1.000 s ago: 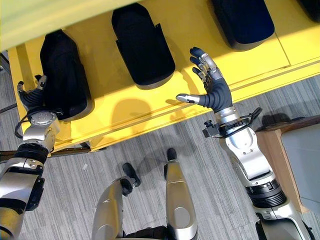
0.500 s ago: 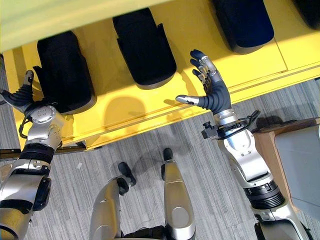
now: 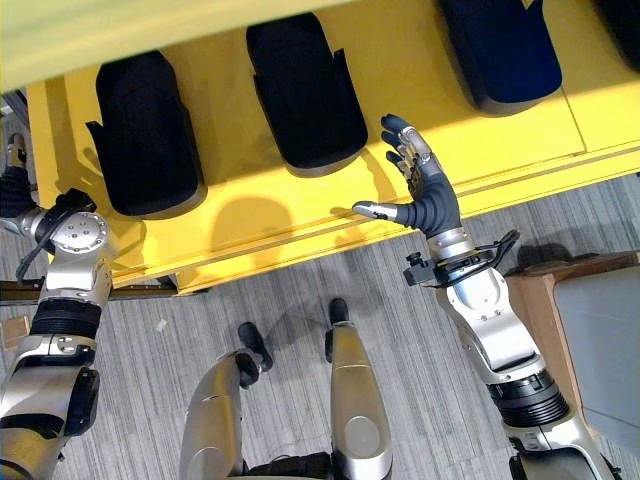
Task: Move parts from the plastic box to the shelf.
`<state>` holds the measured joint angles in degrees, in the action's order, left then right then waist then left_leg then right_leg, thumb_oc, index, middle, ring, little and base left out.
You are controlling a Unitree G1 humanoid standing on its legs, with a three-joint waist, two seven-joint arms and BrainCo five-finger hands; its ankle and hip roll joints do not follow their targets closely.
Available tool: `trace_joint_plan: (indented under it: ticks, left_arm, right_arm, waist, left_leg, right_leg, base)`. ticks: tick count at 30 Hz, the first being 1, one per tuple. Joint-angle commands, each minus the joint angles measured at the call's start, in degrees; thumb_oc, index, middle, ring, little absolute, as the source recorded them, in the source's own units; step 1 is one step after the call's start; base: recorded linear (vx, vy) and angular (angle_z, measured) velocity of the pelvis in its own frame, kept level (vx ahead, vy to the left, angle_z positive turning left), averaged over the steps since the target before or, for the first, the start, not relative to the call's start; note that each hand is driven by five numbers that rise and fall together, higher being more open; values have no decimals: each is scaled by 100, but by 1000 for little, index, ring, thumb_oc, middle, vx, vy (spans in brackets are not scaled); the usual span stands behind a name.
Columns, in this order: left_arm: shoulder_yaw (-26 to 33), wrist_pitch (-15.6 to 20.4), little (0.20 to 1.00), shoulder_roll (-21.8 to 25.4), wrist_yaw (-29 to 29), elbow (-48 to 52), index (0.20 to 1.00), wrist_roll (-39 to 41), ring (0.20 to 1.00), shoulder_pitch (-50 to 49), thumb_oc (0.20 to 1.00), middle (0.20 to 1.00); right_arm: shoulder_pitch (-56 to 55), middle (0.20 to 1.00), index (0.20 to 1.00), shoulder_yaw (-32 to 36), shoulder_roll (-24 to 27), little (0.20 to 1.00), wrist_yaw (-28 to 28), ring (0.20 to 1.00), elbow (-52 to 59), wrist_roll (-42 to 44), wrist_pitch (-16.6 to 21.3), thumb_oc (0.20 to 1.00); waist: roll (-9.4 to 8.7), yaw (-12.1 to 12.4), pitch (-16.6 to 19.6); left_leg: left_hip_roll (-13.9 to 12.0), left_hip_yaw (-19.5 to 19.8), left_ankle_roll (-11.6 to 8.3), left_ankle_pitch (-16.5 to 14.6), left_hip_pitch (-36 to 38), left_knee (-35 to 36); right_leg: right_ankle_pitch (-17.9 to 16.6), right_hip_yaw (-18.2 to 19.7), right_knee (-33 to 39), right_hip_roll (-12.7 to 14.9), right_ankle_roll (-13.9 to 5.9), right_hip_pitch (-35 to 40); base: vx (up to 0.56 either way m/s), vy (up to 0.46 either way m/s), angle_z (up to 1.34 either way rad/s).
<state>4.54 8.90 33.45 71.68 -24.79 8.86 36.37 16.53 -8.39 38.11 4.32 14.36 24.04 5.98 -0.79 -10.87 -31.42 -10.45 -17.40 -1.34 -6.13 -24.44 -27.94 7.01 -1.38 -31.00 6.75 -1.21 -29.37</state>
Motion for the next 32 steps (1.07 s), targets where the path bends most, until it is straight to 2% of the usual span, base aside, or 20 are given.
trace_joint_plan:
  ticks: [1,5,7,10,11,14,15,17,18,20,22,23,27,29,32]
  left_arm:
    - [267,354,1000,508,70,613,1000,-709,1000,-261,1000,1000]
    - [457,536,1000,281,-181,1277,1000,-710,1000,-959,1000,1000]
    - [443,591,1000,87,-669,1723,1000,-595,1000,-1381,1000,1000]
    - [286,1014,1000,-381,-1636,2457,1000,161,1000,-1910,1000,1000]
    - [125,1346,1000,-688,-2109,2925,1000,200,1000,-2296,1000,1000]
    - [-101,1537,1000,-1043,-3272,3712,1000,707,1000,-2979,1000,1000]
    - [-120,1541,1000,-1063,-3466,3764,1000,819,1000,-3048,1000,1000]
    - [-259,1476,1000,-1104,-4706,4215,1000,1632,1000,-3517,1000,1000]
    - [-309,1515,1000,-1107,-4906,4303,1000,1725,1000,-3619,1000,1000]
    - [-455,1385,1000,-1079,-5860,4468,1000,2432,1000,-3925,1000,1000]
    - [-546,1328,1000,-1003,-6266,4473,1000,2464,1000,-4065,1000,1000]
    - [-664,1225,1000,-895,-6771,4490,1000,2865,1000,-4301,1000,1000]
    - [-886,948,1000,-815,-7339,4351,1000,3149,1000,-4588,1000,1000]
    - [-961,989,1000,-770,-7609,4312,1000,3192,1000,-4863,1000,1000]
    - [-851,747,1000,-720,-7890,4305,1000,3593,1000,-5231,1000,1000]
  right_arm:
    - [-155,1000,1000,450,-170,1000,-101,1000,470,112,360,1000]
    - [-423,1000,1000,557,-259,1000,-124,1000,506,60,463,1000]
    - [-592,1000,1000,597,-343,1000,-108,1000,551,23,496,1000]
    - [-906,1000,1000,667,-525,1000,-138,1000,685,-73,575,1000]
    - [-1112,1000,1000,700,-662,1000,-155,1000,753,-168,649,1000]
    - [-1469,1000,1000,813,-814,1000,-103,1000,895,-139,733,1000]
    - [-1511,1000,1000,827,-825,1000,-92,1000,911,-131,740,1000]
    - [-1811,1000,1000,985,-872,1000,20,1000,1019,-99,836,1000]
    - [-1851,1000,1000,1007,-870,1000,57,1000,1026,-94,867,1000]
    - [-1976,1000,1000,1106,-841,1000,204,1000,1014,-41,936,1000]
    - [-2020,1000,1000,1146,-818,1000,293,1000,952,-9,955,1000]
    - [-2138,1000,1000,1208,-773,1000,491,1000,850,59,904,1000]
    - [-2339,1000,1000,1159,-735,1000,696,1000,724,70,859,1000]
    - [-2549,1000,1000,1177,-724,1000,822,1000,674,55,875,1000]
    - [-2884,1000,1000,1246,-747,1000,728,1000,673,174,686,1000]
  waist:
    - [-65,28,211]
    - [-21,126,280]
    - [-2,203,306]
    - [-10,295,339]
    - [-12,360,361]
    - [-18,507,430]
    - [-17,523,442]
    - [-30,647,536]
    - [-33,670,550]
    - [-29,735,621]
    - [-20,767,659]
    - [-10,804,737]
    - [-9,836,891]
    - [-18,846,1014]
    - [-22,853,1201]
  left_leg:
    - [208,98,177,-220,273,-197]
    - [264,157,188,-228,326,-172]
    - [301,222,205,-227,359,-145]
    - [372,313,227,-205,446,-41]
    - [423,371,233,-182,517,52]
    - [520,464,224,-95,713,311]
    - [534,472,223,-81,749,352]
    - [559,514,171,72,971,686]
    - [548,514,155,108,1002,747]
    - [516,500,110,216,1169,996]
    - [491,499,82,263,1240,1094]
    - [449,466,51,340,1391,1275]
    - [380,437,1,476,1601,1531]
    - [351,421,-34,563,1799,1756]
    - [315,415,-68,667,2007,2036]
  right_leg:
    - [-320,152,534,84,-38,468]
    - [-292,98,559,120,-50,561]
    - [-274,44,558,149,-67,616]
    - [-275,-8,636,157,-99,727]
    - [-275,-51,704,161,-133,818]
    - [-319,-179,936,186,-192,1068]
    - [-326,-196,969,190,-201,1106]
    - [-363,-389,1208,225,-255,1391]
    - [-373,-432,1253,228,-261,1435]
    - [-409,-578,1448,226,-276,1643]
    - [-412,-652,1517,228,-283,1742]
    - [-427,-762,1654,222,-284,1920]
    - [-471,-861,1868,192,-272,2163]
    - [-514,-904,2080,170,-278,2380]
    - [-580,-914,2295,172,-320,2553]
  base:
    - [25,-7,-7]
    - [15,-16,-3]
    - [0,-48,4]
    - [-14,-75,11]
    - [-20,-106,17]
    - [-2,-97,19]
    - [4,-101,17]
    - [0,-123,19]
    - [-11,-106,13]
    - [-17,-88,13]
    - [-10,-71,9]
    - [-9,-75,5]
    - [23,-58,11]
    - [81,-50,4]
    - [87,-30,0]
